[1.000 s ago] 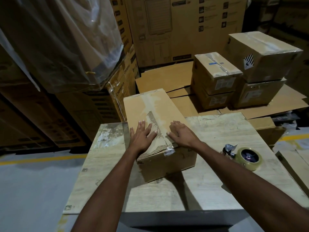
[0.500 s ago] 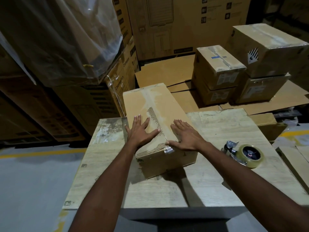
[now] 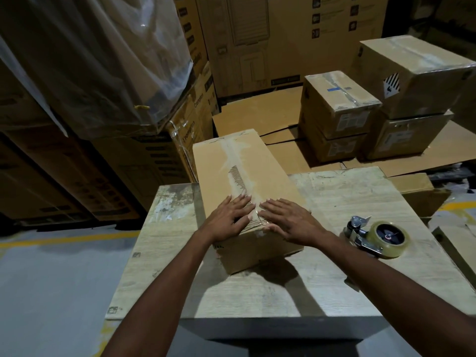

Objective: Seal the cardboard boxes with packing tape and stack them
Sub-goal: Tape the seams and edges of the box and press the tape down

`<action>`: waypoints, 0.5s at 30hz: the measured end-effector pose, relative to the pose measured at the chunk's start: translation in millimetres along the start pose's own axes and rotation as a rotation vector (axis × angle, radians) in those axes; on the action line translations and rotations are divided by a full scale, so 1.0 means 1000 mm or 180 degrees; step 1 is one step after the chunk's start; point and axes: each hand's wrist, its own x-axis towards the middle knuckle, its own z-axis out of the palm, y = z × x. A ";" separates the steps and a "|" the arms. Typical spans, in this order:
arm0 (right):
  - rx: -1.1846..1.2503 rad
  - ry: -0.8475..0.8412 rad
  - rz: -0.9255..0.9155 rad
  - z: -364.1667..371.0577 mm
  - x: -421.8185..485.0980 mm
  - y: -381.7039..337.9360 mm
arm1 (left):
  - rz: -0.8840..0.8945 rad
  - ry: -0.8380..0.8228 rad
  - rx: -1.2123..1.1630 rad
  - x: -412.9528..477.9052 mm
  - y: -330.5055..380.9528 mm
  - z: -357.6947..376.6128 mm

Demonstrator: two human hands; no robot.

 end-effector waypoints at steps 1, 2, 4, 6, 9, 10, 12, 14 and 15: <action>0.0008 0.0187 0.0026 0.004 -0.003 -0.001 | -0.0046 0.0071 -0.0022 -0.004 0.002 0.002; 0.0022 0.0393 0.0059 0.009 -0.005 -0.002 | -0.0109 0.0165 -0.0060 -0.007 0.003 0.004; 0.0093 0.0767 0.0156 0.020 -0.010 -0.005 | -0.0249 0.0395 -0.0128 -0.016 0.008 0.009; 0.0214 0.1042 0.0272 0.029 -0.014 -0.008 | -0.0365 0.0622 -0.0121 -0.024 0.013 0.014; 0.0312 0.1253 0.0361 0.036 -0.016 -0.010 | -0.0416 0.0838 -0.0044 -0.032 0.018 0.021; 0.0333 0.1258 0.0364 0.036 -0.017 -0.011 | -0.0417 0.0862 -0.0013 -0.033 0.019 0.022; 0.0379 0.1266 0.0353 0.036 -0.017 -0.011 | -0.0433 0.0876 0.0002 -0.034 0.020 0.021; 0.0473 0.1303 0.0409 0.034 -0.017 -0.011 | -0.0464 0.0905 0.0003 -0.034 0.022 0.021; 0.0517 0.1344 0.0461 0.033 -0.016 -0.012 | -0.0478 0.0924 0.0003 -0.033 0.023 0.021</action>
